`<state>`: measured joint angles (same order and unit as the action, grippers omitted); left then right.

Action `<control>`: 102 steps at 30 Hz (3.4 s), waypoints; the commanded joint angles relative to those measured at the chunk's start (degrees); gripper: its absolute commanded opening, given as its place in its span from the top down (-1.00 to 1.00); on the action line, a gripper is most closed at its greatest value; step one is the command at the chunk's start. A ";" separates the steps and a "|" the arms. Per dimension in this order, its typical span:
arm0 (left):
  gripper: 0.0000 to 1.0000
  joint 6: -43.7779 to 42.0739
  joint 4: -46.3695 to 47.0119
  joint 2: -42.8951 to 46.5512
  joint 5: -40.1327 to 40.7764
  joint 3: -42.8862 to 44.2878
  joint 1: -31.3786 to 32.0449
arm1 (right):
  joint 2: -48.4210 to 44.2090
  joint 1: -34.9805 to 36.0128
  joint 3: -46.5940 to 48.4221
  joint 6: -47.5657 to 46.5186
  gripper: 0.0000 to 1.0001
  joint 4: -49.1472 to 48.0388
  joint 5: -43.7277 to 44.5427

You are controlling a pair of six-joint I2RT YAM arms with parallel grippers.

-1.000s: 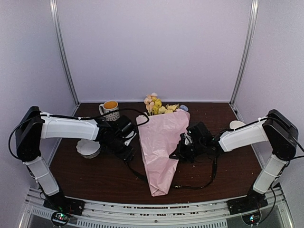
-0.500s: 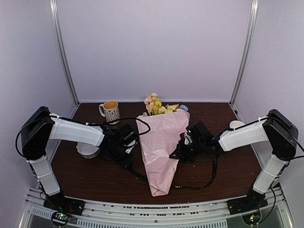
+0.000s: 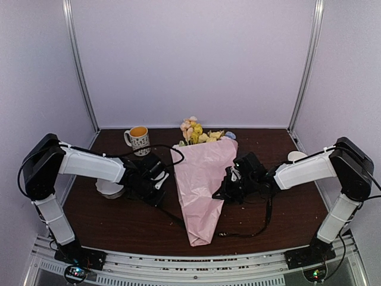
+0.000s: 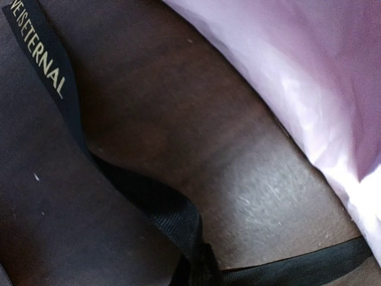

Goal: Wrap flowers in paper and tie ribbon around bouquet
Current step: Pick up the left side of the ribbon at the center of the board, then pick up the right side of the ribbon from the center of the board.

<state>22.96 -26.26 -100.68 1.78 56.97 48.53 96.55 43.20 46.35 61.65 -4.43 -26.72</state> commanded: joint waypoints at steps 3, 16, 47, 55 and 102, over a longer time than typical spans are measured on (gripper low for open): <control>1.00 -1.82 12.45 -2.45 0.03 1.32 -9.17 | -0.71 -0.22 0.56 -0.94 1.00 0.19 1.19; 1.00 -8.45 8.57 3.88 15.29 16.14 -17.77 | -0.05 -0.36 0.87 -1.99 1.00 0.97 0.93; 1.00 -16.59 4.26 -11.83 -8.78 31.98 1.94 | 1.54 -0.31 -0.88 -3.07 0.77 -1.66 1.99; 1.00 -13.54 4.82 -21.12 -11.09 29.18 -2.79 | -6.34 -1.23 2.45 -14.52 0.19 14.78 9.20; 1.00 -15.41 5.60 -22.44 -18.42 24.98 -5.29 | 26.61 -30.79 50.20 -64.33 -0.45 73.34 30.57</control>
<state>8.43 -16.84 -122.04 -15.73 81.56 43.48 125.16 12.91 96.99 -2.22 70.57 2.66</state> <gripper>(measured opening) 0.010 0.732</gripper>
